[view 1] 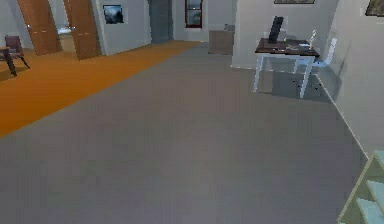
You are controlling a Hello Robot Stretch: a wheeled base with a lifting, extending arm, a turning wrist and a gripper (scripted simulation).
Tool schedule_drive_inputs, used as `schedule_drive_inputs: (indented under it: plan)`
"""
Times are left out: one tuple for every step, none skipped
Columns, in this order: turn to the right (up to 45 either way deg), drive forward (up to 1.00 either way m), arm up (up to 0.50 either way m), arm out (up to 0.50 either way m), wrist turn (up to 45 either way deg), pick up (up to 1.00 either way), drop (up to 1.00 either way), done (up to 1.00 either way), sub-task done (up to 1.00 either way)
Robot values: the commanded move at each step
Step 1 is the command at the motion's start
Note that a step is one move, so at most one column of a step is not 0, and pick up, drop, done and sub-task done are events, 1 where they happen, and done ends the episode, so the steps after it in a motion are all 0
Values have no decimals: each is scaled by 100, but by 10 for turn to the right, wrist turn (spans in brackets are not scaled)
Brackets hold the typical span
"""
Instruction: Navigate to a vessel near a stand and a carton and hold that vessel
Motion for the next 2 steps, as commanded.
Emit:
schedule_drive_inputs:
  plan:
    - [0,0,0,0,300,0,0,0,0]
    - [0,0,-30,0,0,0,0,0,0]
